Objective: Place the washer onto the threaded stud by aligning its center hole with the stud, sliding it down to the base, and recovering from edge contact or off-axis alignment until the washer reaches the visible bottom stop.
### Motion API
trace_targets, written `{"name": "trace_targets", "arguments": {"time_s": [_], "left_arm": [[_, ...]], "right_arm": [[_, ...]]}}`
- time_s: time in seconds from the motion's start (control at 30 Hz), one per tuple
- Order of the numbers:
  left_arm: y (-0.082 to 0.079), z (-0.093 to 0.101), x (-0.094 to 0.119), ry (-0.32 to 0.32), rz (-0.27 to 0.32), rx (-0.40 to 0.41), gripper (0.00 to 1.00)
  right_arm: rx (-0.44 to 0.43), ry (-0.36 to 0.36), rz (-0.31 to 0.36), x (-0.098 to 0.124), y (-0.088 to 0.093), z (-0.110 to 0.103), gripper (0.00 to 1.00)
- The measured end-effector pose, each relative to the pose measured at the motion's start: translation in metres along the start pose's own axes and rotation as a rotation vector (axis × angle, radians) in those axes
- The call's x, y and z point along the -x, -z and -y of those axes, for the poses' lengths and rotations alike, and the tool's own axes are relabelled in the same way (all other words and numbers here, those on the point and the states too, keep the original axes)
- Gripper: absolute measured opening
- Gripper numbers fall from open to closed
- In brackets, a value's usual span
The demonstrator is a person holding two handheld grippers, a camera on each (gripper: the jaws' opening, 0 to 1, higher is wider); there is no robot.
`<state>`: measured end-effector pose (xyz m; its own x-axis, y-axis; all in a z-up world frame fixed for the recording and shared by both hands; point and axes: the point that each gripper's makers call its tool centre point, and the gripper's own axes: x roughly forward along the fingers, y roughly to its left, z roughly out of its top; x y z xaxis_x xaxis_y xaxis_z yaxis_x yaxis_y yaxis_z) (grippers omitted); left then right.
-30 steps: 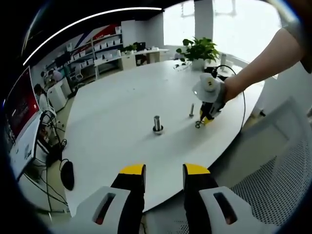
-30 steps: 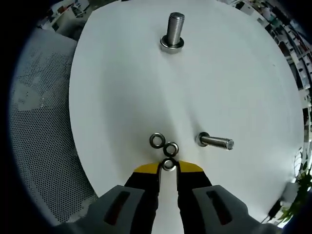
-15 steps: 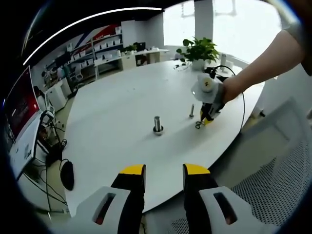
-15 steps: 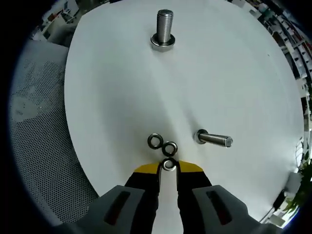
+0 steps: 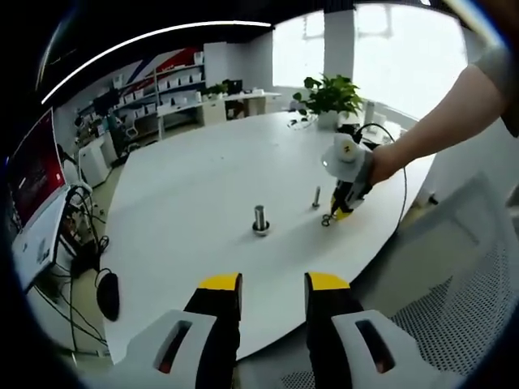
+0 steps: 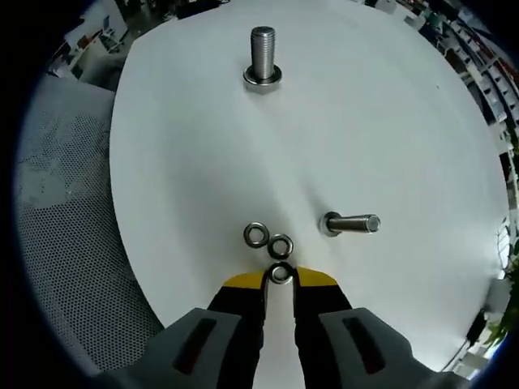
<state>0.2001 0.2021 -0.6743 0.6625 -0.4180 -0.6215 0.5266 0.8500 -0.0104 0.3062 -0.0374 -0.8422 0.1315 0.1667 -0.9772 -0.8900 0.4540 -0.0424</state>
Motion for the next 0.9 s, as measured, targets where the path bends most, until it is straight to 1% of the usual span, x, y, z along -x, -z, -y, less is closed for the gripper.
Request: {"name": "trace_targets", "arguments": {"time_s": [0.1, 0.23, 0.37, 0.43, 0.5, 0.57, 0.63, 0.83, 0.87, 0.9], "left_arm": [[0.002, 0.002, 0.000, 0.003, -0.008, -0.001, 0.29], [0.003, 0.003, -0.001, 0.011, -0.016, -0.006, 0.29], [0.005, 0.003, -0.001, 0.012, -0.023, -0.004, 0.29], [0.005, 0.003, -0.001, 0.008, -0.019, -0.011, 0.29], [0.002, 0.003, 0.000, 0.007, -0.004, -0.013, 0.29], [0.001, 0.002, 0.000, 0.002, -0.002, -0.010, 0.29], [0.002, 0.001, 0.000, -0.002, -0.003, -0.006, 0.29], [0.001, 0.000, 0.001, -0.005, -0.002, -0.002, 0.29], [0.001, 0.000, 0.001, -0.005, -0.001, 0.000, 0.29], [0.001, 0.000, 0.001, -0.006, -0.001, 0.000, 0.29]], "right_arm": [[-0.032, -0.010, 0.036, 0.000, 0.000, 0.002, 0.14], [-0.035, 0.004, 0.048, 0.001, -0.001, 0.000, 0.14], [-0.045, 0.001, 0.059, 0.001, -0.001, 0.002, 0.14], [-0.069, 0.002, 0.063, 0.001, 0.000, 0.003, 0.14], [-0.076, 0.002, 0.065, 0.002, 0.001, 0.002, 0.13], [-0.073, -0.002, 0.064, 0.003, 0.002, 0.003, 0.13], [-0.065, 0.006, 0.081, 0.009, 0.000, 0.005, 0.13], [-0.104, 0.000, 0.119, 0.022, -0.004, 0.013, 0.13], [-0.116, 0.000, 0.133, 0.024, -0.005, 0.014, 0.14], [-0.145, -0.007, 0.155, 0.028, -0.008, 0.015, 0.14]]}}
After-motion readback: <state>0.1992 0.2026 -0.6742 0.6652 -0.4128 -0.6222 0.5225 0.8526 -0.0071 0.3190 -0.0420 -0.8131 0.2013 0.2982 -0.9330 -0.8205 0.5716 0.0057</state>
